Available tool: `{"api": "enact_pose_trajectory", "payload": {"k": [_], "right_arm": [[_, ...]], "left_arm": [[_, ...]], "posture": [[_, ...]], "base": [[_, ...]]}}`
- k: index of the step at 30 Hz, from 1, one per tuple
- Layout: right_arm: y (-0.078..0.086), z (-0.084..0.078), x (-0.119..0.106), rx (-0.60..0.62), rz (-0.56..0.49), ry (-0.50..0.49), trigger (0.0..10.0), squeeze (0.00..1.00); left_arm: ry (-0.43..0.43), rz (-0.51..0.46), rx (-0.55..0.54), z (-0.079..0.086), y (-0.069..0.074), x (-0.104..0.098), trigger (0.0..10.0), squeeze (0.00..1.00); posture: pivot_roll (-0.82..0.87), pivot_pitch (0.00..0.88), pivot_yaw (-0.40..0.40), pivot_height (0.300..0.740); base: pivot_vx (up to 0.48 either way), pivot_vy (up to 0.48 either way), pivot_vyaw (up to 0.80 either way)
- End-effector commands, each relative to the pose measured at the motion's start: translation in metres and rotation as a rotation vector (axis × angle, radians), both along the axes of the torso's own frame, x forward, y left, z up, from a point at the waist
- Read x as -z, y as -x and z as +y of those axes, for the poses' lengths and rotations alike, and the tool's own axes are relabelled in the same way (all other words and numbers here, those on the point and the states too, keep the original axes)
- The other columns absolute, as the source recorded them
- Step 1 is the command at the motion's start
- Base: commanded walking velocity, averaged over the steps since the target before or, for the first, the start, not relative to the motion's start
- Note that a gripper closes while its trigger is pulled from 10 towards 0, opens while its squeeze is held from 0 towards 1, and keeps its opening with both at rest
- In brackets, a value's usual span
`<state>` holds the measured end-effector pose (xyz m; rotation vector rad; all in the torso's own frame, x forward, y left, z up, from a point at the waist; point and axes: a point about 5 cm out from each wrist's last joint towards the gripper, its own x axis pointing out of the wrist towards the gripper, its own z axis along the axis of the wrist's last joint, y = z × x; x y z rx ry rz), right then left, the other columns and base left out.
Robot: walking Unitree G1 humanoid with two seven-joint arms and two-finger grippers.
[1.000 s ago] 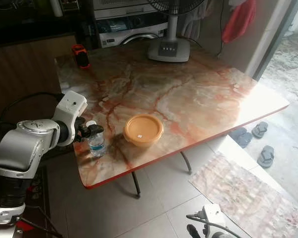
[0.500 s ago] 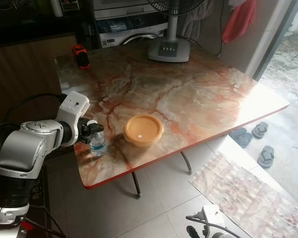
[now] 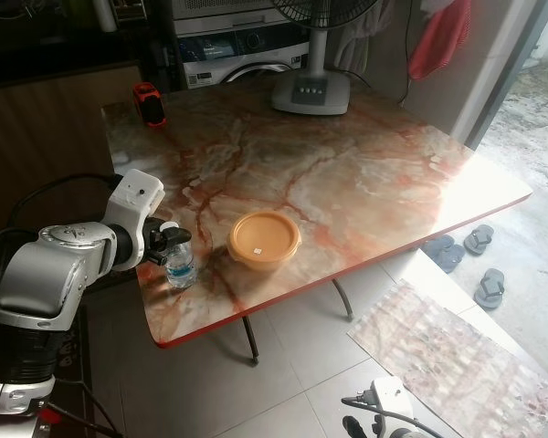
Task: Restocking fridge
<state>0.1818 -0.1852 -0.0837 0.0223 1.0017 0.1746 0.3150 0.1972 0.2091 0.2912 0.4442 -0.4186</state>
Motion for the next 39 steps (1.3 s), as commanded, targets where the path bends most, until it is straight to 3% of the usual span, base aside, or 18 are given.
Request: {"api": "enact_pose_trajectory", "payload": {"k": [1,4,5,6,10,11,12,25,26,28,29,39], "right_arm": [[-0.0005,0.0001,-0.0001,-0.007,0.008,0.0,10.0,0.0],[-0.0004,0.0002,-0.0001,-0.008,0.008,0.001,10.0,0.0],[-0.0008,0.0002,-0.0002,-0.01,0.007,0.002,10.0,0.0],[-0.0009,0.0002,-0.0003,-0.01,0.007,0.003,10.0,0.0],[-0.0011,0.0004,-0.0004,-0.013,0.007,0.002,10.0,0.0],[-0.0011,0.0003,-0.0004,-0.014,0.007,0.002,10.0,0.0],[-0.0012,0.0002,-0.0004,-0.015,0.007,0.002,10.0,0.0],[-0.0009,-0.0001,-0.0005,-0.038,0.01,0.006,10.0,0.0],[-0.0008,-0.0002,-0.0005,-0.041,0.01,0.006,10.0,0.0],[-0.0008,-0.0003,-0.0005,-0.043,0.011,0.007,10.0,0.0],[-0.0009,-0.0003,-0.0005,-0.046,0.011,0.008,10.0,0.0],[-0.0005,-0.0006,-0.0005,-0.056,0.016,0.005,10.0,0.0]], "left_arm": [[-0.048,0.038,-0.005,0.0036,0.0019,0.0111,10.0,0.0],[-0.069,0.025,-0.007,0.0046,0.0022,0.0107,10.0,0.0],[-0.071,0.017,-0.019,0.006,0.001,0.0097,10.0,0.44],[-0.066,0.014,-0.025,0.0064,0.0004,0.009,10.0,1.0],[-0.046,0.013,-0.029,0.0052,-0.0011,0.0073,10.0,1.0],[-0.044,0.014,-0.025,0.0045,-0.0008,0.0069,10.0,0.92],[-0.037,0.016,-0.021,0.0038,-0.0003,0.0066,10.0,0.0],[-0.001,0.032,-0.028,0.0032,0.0005,0.009,10.0,0.0],[-0.002,0.032,-0.03,0.0032,0.0003,0.0091,3.9,0.0],[-0.003,0.031,-0.031,0.0031,0.0003,0.0091,3.9,0.0],[-0.004,0.031,-0.031,0.0034,0.0003,0.0091,0.0,0.0],[-0.001,0.036,-0.032,0.0036,0.0018,0.0108,0.0,0.0]], "posture": [[0.13,0.0,-0.006,0.74],[0.13,0.0,-0.004,0.74],[0.13,0.0,-0.006,0.74],[0.13,0.0,-0.006,0.74],[0.13,0.0,-0.007,0.74],[0.13,0.0,-0.007,0.74],[0.13,0.0,-0.007,0.74],[0.13,0.0,-0.012,0.74],[0.13,0.0,-0.012,0.74],[0.13,0.0,-0.012,0.74],[0.13,0.0,-0.012,0.74],[0.13,0.0,-0.014,0.74]], "base": [[0.0,0.0,0.0],[0.0,0.0,0.0],[0.0,0.0,0.0],[0.0,0.0,0.0],[0.0,0.0,0.0],[0.0,0.0,0.0],[0.0,0.0,0.0],[0.0,0.0,0.0],[0.0,0.0,0.0],[0.0,0.0,0.0],[0.0,0.0,0.0],[0.0,0.0,0.0]]}}
